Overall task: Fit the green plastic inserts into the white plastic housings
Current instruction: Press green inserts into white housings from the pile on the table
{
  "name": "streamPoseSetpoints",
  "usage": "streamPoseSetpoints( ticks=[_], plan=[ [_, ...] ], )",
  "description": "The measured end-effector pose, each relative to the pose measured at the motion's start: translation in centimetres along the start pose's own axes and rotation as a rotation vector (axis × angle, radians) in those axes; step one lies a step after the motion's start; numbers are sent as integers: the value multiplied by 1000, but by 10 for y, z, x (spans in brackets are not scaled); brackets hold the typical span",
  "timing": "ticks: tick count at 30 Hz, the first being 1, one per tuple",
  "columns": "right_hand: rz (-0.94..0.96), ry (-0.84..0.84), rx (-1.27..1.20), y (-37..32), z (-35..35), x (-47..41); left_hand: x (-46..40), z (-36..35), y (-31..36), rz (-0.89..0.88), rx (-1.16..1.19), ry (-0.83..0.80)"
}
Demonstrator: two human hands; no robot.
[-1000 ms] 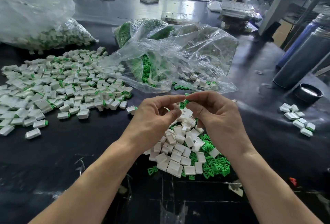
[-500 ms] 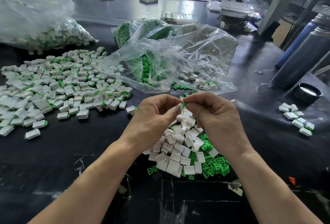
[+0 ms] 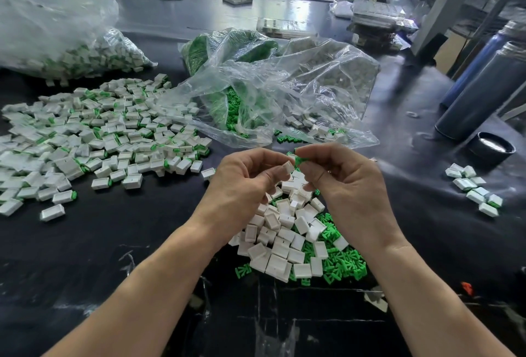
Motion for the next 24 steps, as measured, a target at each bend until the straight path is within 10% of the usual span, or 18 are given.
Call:
streamPoseSetpoints(
  ticks=[24],
  plan=[
    [-30, -12, 144, -2, 1, 1, 1, 1, 0, 15, -7, 4]
  ],
)
Point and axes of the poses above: each hand's wrist, its own x-axis away from the middle knuckle, its own z-axis out of the back of the hand, y = z × x, the point moved 4 cm from there along -x, towards the middle knuckle, and after that the axes turned 9 degrees about -x, right-handed, at the moved point
